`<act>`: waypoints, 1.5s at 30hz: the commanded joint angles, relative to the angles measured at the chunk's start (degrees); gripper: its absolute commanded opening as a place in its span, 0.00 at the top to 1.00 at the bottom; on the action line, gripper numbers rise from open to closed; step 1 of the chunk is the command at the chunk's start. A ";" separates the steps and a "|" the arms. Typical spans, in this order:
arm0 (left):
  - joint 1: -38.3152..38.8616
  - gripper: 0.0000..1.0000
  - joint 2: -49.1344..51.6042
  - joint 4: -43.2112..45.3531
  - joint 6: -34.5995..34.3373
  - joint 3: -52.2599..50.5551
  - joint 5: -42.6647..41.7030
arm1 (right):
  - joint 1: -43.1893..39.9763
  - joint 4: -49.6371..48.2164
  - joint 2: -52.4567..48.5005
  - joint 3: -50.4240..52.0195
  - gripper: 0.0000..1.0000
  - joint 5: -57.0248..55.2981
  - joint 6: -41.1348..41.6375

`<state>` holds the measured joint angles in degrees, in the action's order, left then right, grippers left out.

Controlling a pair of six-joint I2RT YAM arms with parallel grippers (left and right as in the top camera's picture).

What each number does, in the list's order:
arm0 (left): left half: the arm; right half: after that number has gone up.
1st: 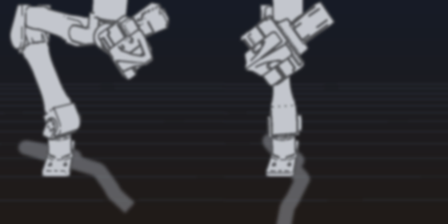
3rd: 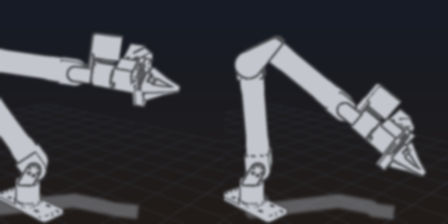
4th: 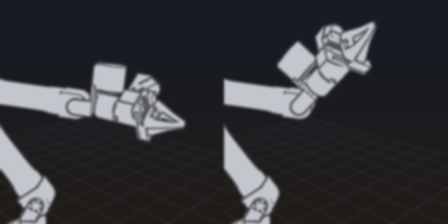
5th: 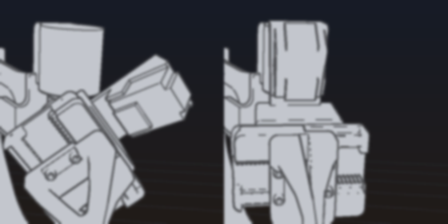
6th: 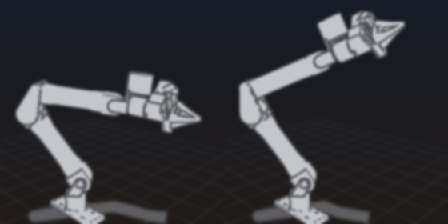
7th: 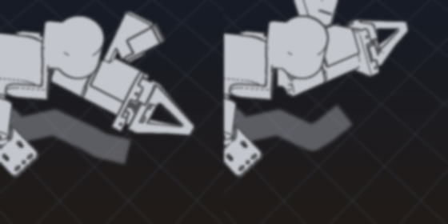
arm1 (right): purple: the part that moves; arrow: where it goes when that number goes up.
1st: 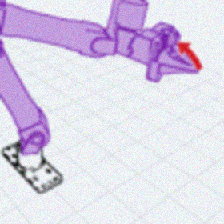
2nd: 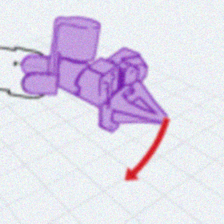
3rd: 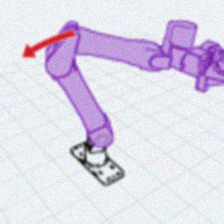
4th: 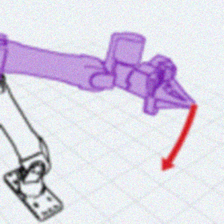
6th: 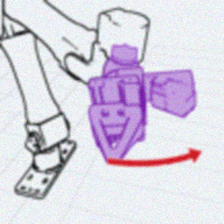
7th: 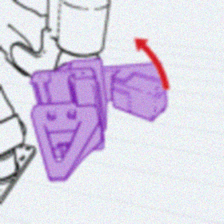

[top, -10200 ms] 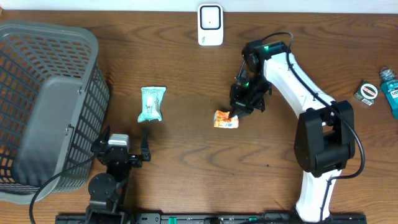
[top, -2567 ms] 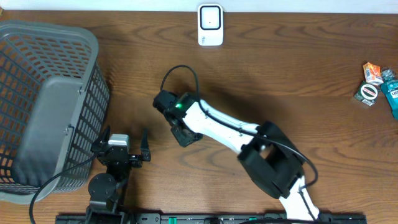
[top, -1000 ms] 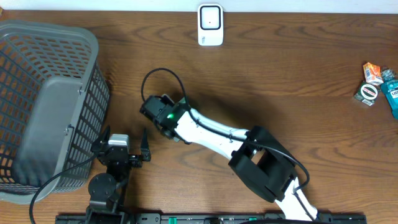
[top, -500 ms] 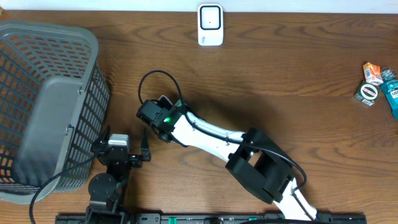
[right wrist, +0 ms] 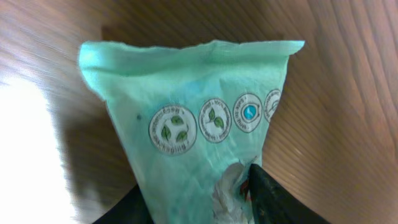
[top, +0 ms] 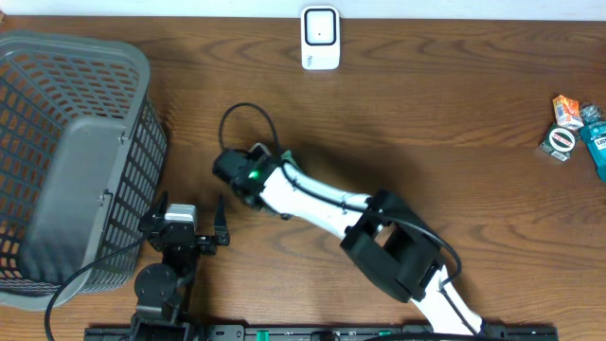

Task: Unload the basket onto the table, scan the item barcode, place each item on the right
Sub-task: 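Grasp the wipes pack with the right gripper and lift it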

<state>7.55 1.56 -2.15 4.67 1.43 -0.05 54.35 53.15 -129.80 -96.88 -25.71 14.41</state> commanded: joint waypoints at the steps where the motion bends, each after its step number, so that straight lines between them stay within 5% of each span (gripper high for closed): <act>1: -0.13 0.02 -0.11 -2.05 -0.28 -1.18 0.72 | -3.72 2.40 -2.03 1.95 0.59 5.64 2.91; 7: -0.13 0.02 -0.11 -2.05 -0.28 -1.18 0.72 | -5.03 3.21 1.68 1.92 0.42 2.69 3.69; 23: -0.13 0.02 -0.11 -2.05 -0.28 -1.18 0.72 | -1.31 2.49 0.85 2.08 0.33 -3.13 7.48; 29: -0.13 0.02 -0.11 -2.05 -0.28 -1.18 0.72 | -2.45 5.49 -4.11 2.08 0.39 -4.20 7.85; 36: -0.13 0.02 -0.11 -2.05 -0.28 -1.18 0.72 | -2.73 6.43 -5.11 2.03 0.78 2.16 5.03; 41: -0.13 0.02 -0.11 -2.05 -0.28 -1.18 0.74 | -3.54 8.48 -4.61 1.03 0.89 4.70 4.22; 42: -0.13 0.02 -0.11 -2.05 -0.28 -1.18 0.74 | -3.91 9.70 -4.04 0.04 0.98 6.62 2.58; 45: -0.13 0.02 -0.11 -2.05 -0.28 -1.18 0.72 | -5.60 13.25 -1.77 -3.63 0.99 15.32 -1.57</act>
<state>7.55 1.56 -2.15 4.67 1.43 -0.08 50.59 64.62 -131.00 -98.80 -27.09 17.54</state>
